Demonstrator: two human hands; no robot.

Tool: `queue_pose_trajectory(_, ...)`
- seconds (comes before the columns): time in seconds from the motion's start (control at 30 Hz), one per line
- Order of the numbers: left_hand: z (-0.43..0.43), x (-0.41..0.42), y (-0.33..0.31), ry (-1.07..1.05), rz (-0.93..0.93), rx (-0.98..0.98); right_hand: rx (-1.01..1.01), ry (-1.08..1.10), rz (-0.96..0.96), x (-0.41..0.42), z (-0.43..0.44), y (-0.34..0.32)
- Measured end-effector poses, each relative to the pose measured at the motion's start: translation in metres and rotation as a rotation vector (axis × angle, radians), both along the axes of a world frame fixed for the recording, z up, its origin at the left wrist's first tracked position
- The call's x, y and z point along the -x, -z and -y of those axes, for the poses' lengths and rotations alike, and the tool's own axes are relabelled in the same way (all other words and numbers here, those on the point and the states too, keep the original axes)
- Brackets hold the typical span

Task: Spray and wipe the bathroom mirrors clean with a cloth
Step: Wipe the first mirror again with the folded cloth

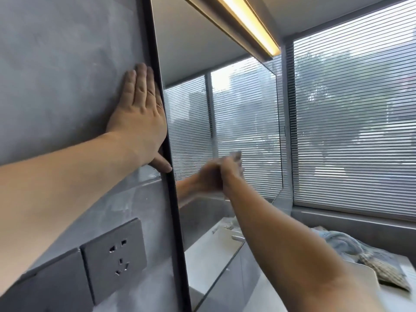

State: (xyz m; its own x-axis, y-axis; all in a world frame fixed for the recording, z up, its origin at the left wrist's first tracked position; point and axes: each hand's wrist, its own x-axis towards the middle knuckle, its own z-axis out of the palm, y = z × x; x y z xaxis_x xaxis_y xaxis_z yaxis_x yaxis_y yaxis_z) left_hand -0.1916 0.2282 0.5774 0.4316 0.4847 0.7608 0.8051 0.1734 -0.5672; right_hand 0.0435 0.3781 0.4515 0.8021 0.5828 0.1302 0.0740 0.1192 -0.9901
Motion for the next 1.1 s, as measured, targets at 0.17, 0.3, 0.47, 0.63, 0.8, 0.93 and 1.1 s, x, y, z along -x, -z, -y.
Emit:
queue_pose_trajectory(0.17, 0.001, 0.0, 0.001, -0.025, -0.031, 0.11, -0.218, -0.123, 0.498, 0.077, 0.047, -0.16)
queue_pose_trajectory(0.3, -0.005, -0.001, 0.001, 0.029, 0.008, 0.103, -0.25, -0.119, 0.591, 0.074, 0.037, -0.125)
queue_pose_trajectory(0.47, -0.004, 0.001, 0.0, 0.041, -0.001, 0.112, -0.022, -0.13, 0.32, 0.068, 0.054, 0.051)
queue_pose_trajectory(0.63, 0.003, 0.003, -0.001, 0.048, -0.006, 0.134, 0.29, -0.147, 0.042, 0.086, 0.064, 0.175)
queue_pose_trajectory(0.8, 0.004, 0.002, -0.002, 0.041, -0.007, 0.159, 0.265, -0.165, -0.004, 0.101, 0.095, 0.125)
queue_pose_trajectory(0.93, 0.004, 0.003, -0.006, 0.051, -0.007, 0.178, -0.002, -0.191, 0.419, 0.105, 0.086, 0.015)
queue_pose_trajectory(1.1, 0.003, 0.003, -0.008, 0.015, -0.002, 0.197, -0.351, -0.264, 0.816, 0.124, 0.094, -0.137)
